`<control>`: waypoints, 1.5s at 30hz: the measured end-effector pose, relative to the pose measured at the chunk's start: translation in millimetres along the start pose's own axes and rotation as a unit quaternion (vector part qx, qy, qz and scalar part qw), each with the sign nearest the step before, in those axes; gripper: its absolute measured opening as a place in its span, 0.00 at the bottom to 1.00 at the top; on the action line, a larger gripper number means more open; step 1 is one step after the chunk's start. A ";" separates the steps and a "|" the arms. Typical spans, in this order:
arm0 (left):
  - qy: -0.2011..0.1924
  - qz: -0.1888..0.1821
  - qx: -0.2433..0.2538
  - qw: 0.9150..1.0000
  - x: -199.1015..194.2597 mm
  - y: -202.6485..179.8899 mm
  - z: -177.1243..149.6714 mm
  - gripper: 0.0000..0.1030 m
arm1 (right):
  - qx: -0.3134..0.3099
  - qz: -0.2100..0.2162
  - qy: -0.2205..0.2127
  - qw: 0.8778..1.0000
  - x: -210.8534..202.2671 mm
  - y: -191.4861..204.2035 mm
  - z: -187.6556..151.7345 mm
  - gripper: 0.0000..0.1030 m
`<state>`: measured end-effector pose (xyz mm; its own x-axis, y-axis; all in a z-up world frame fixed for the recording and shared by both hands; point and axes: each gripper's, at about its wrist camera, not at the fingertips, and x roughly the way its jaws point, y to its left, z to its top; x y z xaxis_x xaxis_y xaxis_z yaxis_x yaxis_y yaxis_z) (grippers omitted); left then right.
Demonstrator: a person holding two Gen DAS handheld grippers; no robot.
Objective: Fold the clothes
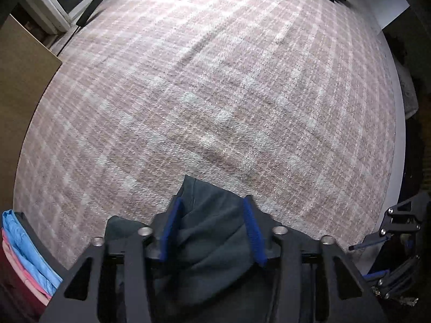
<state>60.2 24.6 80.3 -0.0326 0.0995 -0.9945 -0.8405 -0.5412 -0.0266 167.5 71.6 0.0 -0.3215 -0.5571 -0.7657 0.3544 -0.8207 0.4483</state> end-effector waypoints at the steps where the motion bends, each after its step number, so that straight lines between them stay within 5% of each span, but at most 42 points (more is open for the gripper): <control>1: 0.001 -0.001 -0.001 1.000 2.6 1.4 0.6 0.23 | -0.007 0.001 0.000 1.000 0.2 1.2 -0.2 0.36; 5: -0.012 -0.006 -0.007 1.000 10.7 6.8 -11.5 0.09 | -0.032 -0.001 -0.002 0.999 5.3 10.3 0.1 0.10; 13: -0.037 -0.004 -0.030 0.999 6.0 17.2 -5.8 0.03 | -0.048 -0.004 -0.019 0.999 -11.6 20.7 -14.0 0.05; 16: -0.042 0.019 -0.032 0.998 2.3 27.9 -4.9 0.00 | -0.060 -0.002 0.005 0.998 -12.8 19.4 -26.7 0.05; 20: -0.047 -0.003 -0.039 0.998 -6.2 35.7 -11.2 0.00 | -0.005 0.018 0.024 1.000 -21.3 -3.9 -23.3 0.11; 24: -0.057 -0.010 -0.044 0.997 -19.7 27.9 -15.6 0.17 | 0.015 0.028 0.022 0.999 -37.0 -16.5 -18.9 0.32; 28: -0.078 -0.019 -0.009 0.997 -37.8 -4.6 -38.2 0.19 | 0.016 0.046 0.012 0.999 -50.9 -22.5 -16.5 0.32; 34: -0.097 -0.094 -0.018 0.991 -35.9 -72.7 -114.5 0.23 | 0.048 0.024 -0.025 0.998 -54.1 -54.1 42.3 0.32; 36: -0.097 -0.090 -0.046 0.990 -25.2 -91.8 -140.4 0.23 | 0.052 0.046 -0.015 0.997 -38.4 -62.5 71.5 0.32; 41: -0.120 -0.105 -0.164 0.974 0.7 -96.3 -185.2 0.23 | 0.053 0.075 0.033 0.995 12.7 -75.7 133.4 0.32; 45: -0.129 -0.107 -0.225 0.960 -2.6 -95.2 -188.2 0.23 | 0.042 0.083 0.084 0.992 46.2 -77.6 160.8 0.32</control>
<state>242.2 -81.2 66.4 -0.0663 0.4210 -0.9046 -0.5261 -0.7851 -0.3268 -16.0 89.1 4.0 -0.1119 -0.6623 -0.7409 0.3134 -0.7310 0.6061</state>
